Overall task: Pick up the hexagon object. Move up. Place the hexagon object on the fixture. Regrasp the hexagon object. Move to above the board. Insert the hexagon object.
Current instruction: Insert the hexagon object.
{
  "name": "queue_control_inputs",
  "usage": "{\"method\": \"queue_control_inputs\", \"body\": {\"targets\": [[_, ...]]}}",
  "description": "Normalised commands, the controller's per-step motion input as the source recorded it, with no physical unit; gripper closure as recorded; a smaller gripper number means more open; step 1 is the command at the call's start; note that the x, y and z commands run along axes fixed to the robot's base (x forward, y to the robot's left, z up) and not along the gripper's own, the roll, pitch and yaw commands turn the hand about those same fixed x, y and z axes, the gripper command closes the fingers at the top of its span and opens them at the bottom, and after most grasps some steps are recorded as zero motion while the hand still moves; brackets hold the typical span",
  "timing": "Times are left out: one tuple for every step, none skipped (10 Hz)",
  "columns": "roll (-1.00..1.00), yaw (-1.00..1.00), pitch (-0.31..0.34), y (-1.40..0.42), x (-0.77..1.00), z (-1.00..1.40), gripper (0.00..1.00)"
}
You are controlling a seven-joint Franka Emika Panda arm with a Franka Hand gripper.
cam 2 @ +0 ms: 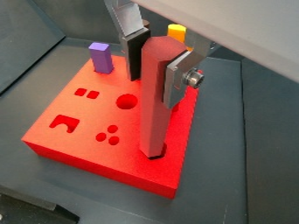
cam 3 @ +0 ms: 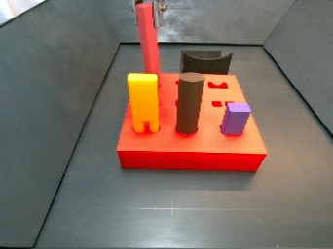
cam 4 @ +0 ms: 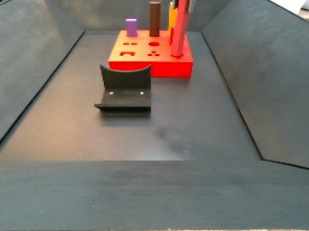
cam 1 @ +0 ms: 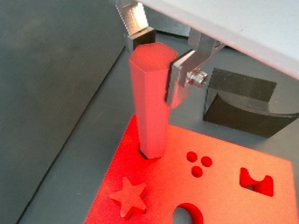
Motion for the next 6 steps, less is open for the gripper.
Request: {"method": "queue_control_inputs", "body": {"targets": [[0.05, 0.03, 0.084, 0.00, 0.00, -0.21, 1.00], [0.06, 0.02, 0.116, 0.00, 0.00, -0.27, 1.00], [0.06, 0.02, 0.140, 0.02, 0.01, -0.31, 1.00], [0.07, 0.12, 0.159, 0.14, 0.00, -0.25, 1.00], [0.09, 0.22, 0.166, 0.19, -0.08, -0.17, 1.00], [0.10, 0.16, 0.180, 0.08, 0.11, -0.28, 1.00]]}}
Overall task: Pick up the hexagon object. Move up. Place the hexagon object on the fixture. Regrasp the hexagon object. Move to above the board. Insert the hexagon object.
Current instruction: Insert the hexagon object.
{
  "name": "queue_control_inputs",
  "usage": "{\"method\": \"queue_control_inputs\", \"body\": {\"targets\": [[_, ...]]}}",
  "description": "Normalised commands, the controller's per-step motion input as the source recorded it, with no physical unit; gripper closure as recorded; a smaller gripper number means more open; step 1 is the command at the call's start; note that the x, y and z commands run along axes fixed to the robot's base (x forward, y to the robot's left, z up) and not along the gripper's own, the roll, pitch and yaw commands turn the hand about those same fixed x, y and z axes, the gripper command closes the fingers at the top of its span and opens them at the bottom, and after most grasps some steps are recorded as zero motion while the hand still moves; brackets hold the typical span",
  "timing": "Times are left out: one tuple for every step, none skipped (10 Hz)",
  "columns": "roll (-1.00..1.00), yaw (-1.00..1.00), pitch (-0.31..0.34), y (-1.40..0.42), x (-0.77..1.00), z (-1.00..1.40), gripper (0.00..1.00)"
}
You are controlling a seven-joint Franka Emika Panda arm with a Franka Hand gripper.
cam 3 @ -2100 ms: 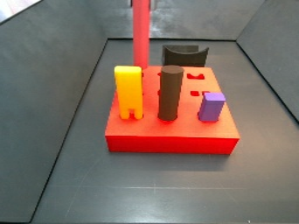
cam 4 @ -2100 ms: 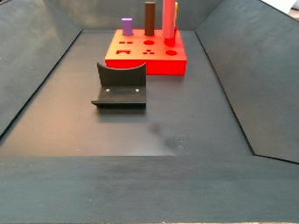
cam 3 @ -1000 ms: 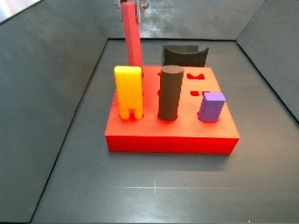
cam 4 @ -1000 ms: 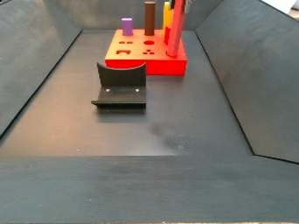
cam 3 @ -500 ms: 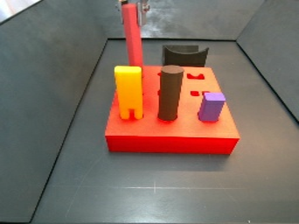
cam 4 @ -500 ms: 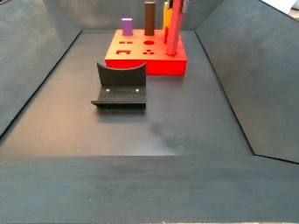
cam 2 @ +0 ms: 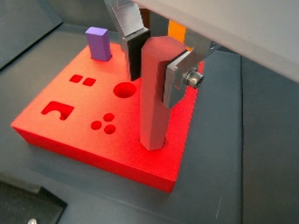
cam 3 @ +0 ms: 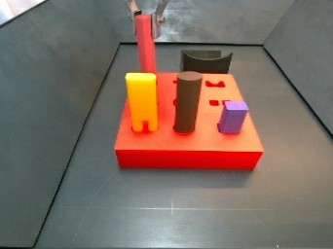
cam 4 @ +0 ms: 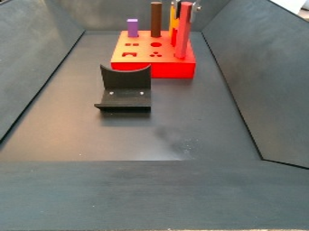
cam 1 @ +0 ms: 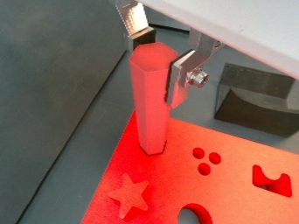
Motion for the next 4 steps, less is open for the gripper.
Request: {"method": "queue_control_inputs", "body": {"targets": [[0.09, 0.05, 0.147, 0.00, 0.50, -0.43, 1.00], [0.02, 0.00, 0.044, -0.01, 0.56, -0.51, 1.00], [-0.02, 0.00, -0.027, 0.00, 0.19, -0.24, 1.00], [0.07, 0.04, 0.000, -0.12, 0.00, 0.00, 1.00]]}}
